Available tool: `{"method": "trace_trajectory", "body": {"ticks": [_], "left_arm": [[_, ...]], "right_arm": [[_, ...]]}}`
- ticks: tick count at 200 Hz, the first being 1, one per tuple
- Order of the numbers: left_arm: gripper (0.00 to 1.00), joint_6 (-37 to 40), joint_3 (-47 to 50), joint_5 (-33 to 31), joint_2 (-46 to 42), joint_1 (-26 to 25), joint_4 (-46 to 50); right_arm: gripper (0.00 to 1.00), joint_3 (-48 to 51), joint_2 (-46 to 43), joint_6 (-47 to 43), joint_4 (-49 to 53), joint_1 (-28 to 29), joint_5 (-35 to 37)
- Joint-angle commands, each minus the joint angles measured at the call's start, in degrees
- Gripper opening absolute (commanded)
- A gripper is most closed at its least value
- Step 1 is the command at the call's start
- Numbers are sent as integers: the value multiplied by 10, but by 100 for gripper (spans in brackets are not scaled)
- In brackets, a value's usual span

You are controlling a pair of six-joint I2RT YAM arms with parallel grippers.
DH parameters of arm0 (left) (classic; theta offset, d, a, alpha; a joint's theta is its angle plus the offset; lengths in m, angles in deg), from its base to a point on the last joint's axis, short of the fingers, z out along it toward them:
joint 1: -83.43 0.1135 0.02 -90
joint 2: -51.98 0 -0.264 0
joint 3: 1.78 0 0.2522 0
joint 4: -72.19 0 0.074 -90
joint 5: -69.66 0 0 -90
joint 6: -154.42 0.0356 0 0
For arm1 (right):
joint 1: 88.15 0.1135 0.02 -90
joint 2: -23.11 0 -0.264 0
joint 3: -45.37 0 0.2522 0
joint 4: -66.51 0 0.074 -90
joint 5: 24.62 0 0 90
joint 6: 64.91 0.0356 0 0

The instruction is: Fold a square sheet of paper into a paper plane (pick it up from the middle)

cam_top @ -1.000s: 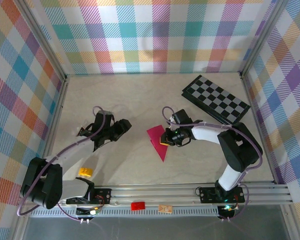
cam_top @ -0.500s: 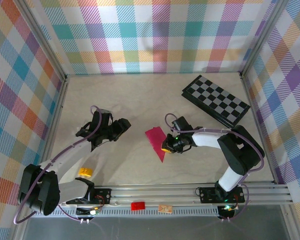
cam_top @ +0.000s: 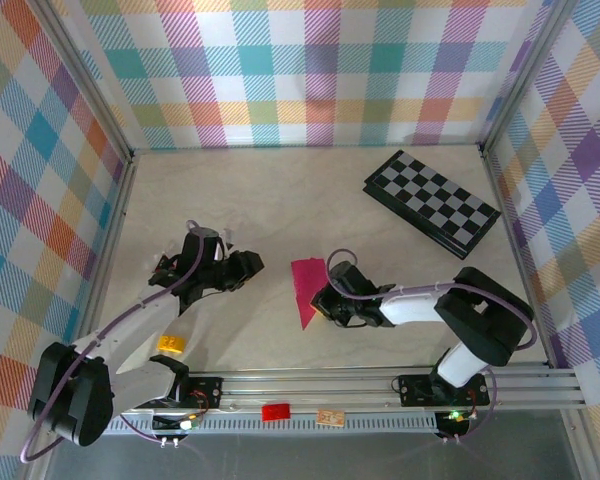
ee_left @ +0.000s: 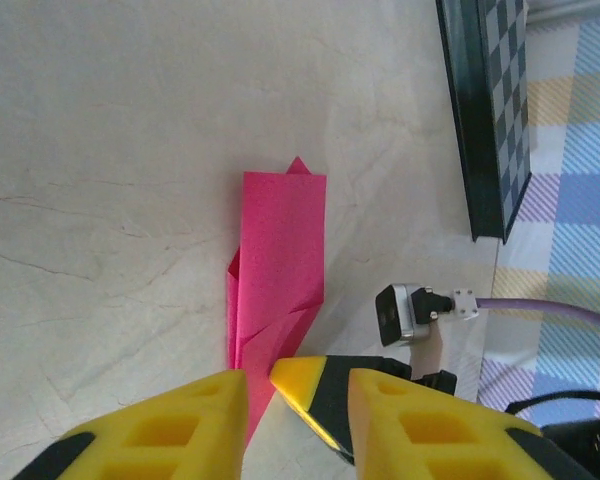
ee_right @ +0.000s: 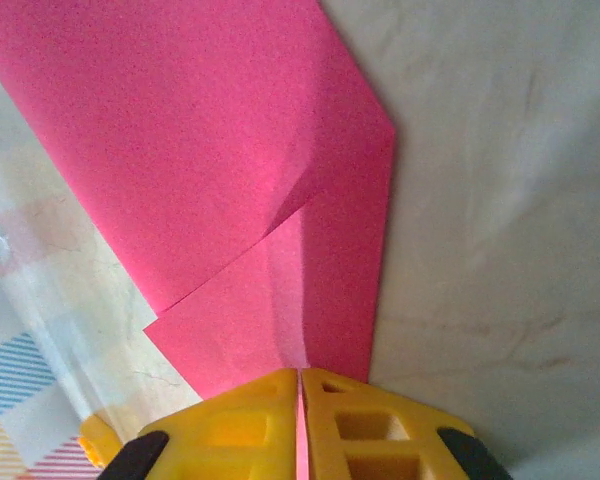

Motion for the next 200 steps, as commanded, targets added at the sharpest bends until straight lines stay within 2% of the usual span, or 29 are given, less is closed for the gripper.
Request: {"method": "trace_trajectory", "body": {"ticks": [1, 20, 37, 68, 82, 110, 124, 142, 178, 200], "left_arm": [[28, -3, 0, 29, 35, -9, -68], [24, -6, -15, 37, 79, -16, -98], [20, -9, -28, 47, 127, -24, -131], [12, -21, -62, 68, 238, -45, -195], [7, -22, -81, 76, 279, -52, -206], [7, -13, -99, 68, 316, -61, -206], [7, -13, -106, 68, 334, -61, -200], [7, -13, -106, 65, 351, -62, -198], [3, -9, -107, 54, 385, -62, -195], [3, -8, -97, 45, 396, -62, -203]], "right_arm": [[13, 12, 14, 78, -23, 28, 60], [17, -34, -12, 9, 15, 34, 63], [19, -63, -46, -43, 96, 34, 112], [22, -51, -104, -125, 167, 28, 220], [24, -40, -119, -169, 167, 16, 227], [20, -44, -133, -247, 179, -33, 155], [20, -41, -132, -288, 161, -64, 73], [21, -40, -116, -295, 142, -100, -12], [37, -58, -52, -298, 101, -143, -154], [42, -85, -11, -295, 122, -148, -188]]}}
